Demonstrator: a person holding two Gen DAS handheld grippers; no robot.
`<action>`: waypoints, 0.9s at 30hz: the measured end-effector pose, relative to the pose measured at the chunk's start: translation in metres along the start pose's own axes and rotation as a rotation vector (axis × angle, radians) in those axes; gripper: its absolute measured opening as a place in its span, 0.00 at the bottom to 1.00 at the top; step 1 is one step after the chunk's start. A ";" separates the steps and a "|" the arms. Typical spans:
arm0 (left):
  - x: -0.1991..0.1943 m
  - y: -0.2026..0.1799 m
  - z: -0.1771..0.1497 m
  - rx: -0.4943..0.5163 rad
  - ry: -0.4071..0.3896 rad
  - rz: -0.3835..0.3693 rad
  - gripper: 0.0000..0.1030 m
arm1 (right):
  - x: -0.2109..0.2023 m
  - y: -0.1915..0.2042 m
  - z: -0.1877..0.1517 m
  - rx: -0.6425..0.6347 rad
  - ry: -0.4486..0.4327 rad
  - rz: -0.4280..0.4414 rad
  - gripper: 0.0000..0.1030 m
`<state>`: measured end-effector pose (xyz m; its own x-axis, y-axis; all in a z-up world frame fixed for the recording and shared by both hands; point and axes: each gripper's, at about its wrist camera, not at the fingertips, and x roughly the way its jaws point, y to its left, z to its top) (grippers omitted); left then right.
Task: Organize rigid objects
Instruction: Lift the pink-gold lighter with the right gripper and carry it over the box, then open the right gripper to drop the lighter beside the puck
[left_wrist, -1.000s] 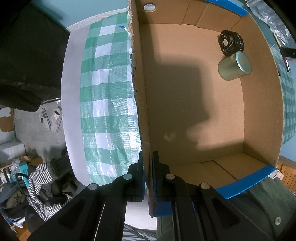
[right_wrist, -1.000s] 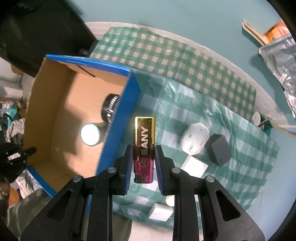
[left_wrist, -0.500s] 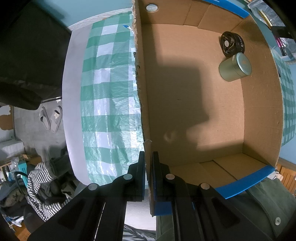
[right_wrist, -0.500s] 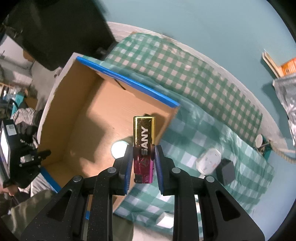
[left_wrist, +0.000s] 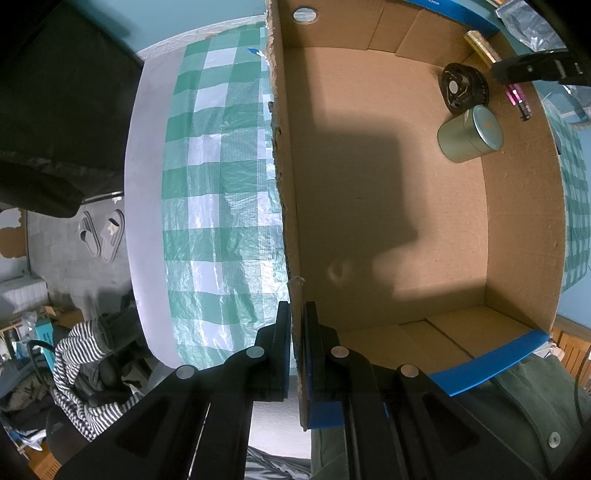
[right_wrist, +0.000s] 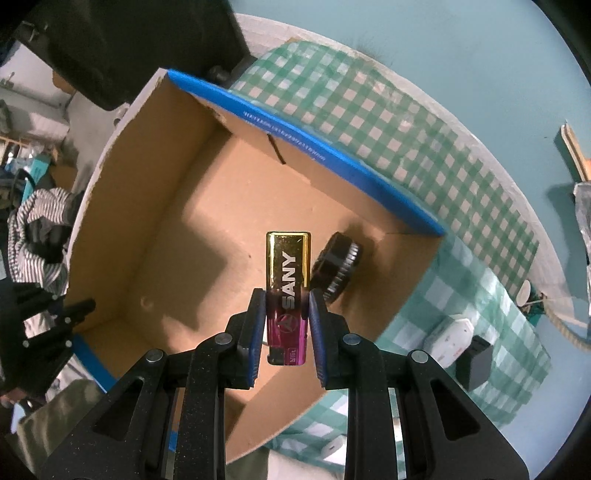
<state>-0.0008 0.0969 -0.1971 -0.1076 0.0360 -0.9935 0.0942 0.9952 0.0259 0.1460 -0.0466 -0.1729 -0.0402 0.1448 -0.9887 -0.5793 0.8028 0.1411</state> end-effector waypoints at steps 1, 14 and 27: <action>0.000 0.000 0.000 0.000 0.000 0.000 0.06 | 0.002 0.001 0.000 -0.002 0.003 0.000 0.22; 0.001 0.000 0.000 0.000 -0.001 0.002 0.06 | 0.027 0.006 0.000 -0.001 0.037 0.001 0.22; 0.001 0.000 0.000 0.003 0.000 0.004 0.06 | 0.010 0.004 -0.004 0.025 -0.024 -0.005 0.35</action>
<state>-0.0012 0.0972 -0.1985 -0.1068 0.0404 -0.9935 0.0979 0.9947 0.0300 0.1402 -0.0440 -0.1824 -0.0179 0.1542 -0.9879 -0.5590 0.8176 0.1377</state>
